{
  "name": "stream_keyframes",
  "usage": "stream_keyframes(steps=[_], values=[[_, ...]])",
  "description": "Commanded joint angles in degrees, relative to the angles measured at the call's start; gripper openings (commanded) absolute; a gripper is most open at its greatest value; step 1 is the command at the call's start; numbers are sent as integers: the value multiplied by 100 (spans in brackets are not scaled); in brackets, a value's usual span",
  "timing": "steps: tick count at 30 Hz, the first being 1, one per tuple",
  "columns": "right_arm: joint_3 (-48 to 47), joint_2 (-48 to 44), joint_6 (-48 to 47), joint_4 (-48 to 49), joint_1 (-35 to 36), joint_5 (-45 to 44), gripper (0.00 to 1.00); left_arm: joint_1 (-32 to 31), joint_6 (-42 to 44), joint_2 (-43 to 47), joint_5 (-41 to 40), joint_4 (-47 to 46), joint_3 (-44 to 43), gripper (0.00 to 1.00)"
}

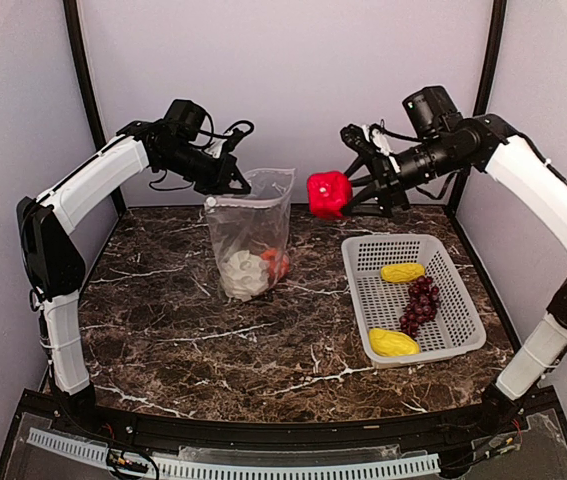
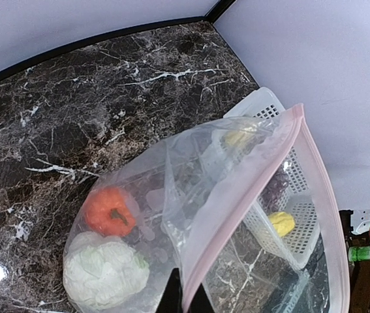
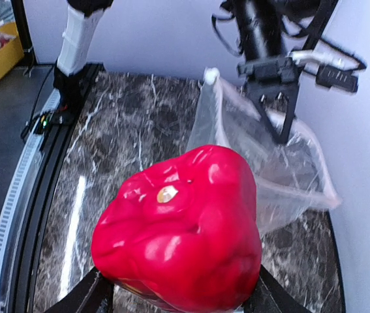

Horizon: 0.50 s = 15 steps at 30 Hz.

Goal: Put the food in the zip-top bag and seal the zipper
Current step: Place the fake vegetable in the zipper food storage bag.

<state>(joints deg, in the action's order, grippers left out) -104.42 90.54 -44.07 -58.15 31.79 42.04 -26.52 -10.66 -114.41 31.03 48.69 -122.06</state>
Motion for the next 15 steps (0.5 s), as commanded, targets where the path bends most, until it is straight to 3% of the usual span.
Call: stream_keyframes(steps=[1, 7, 15], values=[[-979, 584, 1107, 1141, 68, 841, 32, -26, -99, 282, 336, 21, 24, 1], [-2093, 1456, 2222, 1472, 109, 1611, 33, -159, -227, 371, 551, 2, 8, 1], [-2358, 1978, 2616, 1770, 228, 1838, 33, -227, -273, 470, 464, 122, 15, 1]])
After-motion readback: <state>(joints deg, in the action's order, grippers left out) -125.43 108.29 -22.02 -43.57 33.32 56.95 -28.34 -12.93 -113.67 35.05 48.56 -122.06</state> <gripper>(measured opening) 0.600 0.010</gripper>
